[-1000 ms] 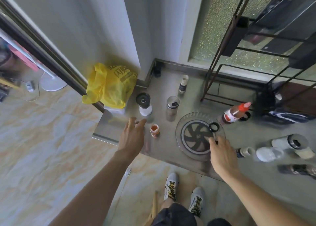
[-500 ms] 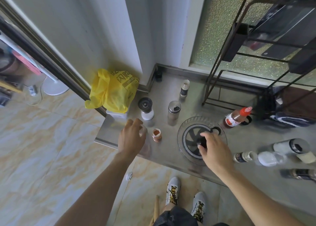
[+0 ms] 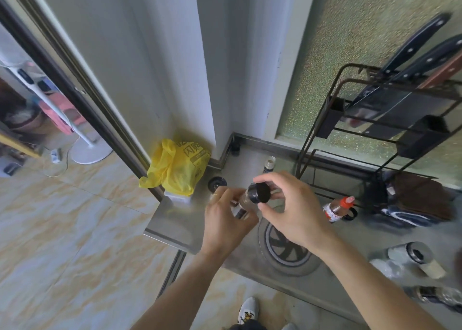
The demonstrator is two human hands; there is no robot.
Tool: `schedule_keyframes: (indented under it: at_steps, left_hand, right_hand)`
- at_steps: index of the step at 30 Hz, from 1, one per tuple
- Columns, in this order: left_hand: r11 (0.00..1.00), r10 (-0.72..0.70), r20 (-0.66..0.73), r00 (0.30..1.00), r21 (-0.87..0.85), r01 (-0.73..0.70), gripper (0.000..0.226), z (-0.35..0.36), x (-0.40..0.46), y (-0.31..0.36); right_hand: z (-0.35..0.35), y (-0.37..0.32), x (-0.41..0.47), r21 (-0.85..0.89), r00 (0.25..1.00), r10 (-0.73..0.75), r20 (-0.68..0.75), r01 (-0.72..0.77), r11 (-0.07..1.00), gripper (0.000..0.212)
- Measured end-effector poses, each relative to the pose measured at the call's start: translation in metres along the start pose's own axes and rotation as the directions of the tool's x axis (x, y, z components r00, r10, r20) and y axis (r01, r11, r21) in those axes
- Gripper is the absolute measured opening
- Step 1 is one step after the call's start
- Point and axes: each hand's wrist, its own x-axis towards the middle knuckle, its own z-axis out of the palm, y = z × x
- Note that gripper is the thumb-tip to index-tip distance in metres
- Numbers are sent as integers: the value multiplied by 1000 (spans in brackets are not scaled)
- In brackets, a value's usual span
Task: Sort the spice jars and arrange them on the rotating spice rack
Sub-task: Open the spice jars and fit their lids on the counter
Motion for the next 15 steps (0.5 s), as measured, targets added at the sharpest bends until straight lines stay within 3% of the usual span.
schedule_keyframes:
  at_steps: [6,12,15]
  left_hand:
    - [989,146,23,989,-38,-145,35,5,0,20]
    - [981,193,77,978,-35,-191,46,8,-1,36]
    - [980,196,112,974,-47,-192,50,10,-3,42]
  right_hand:
    - [-28,2,1,-189,991,-21,133,46,981,48]
    - [-45,6,-6,-230,987,8,161,29,973,47]
    - [-48,7,-9,-288,988,35,149,9,958,36]
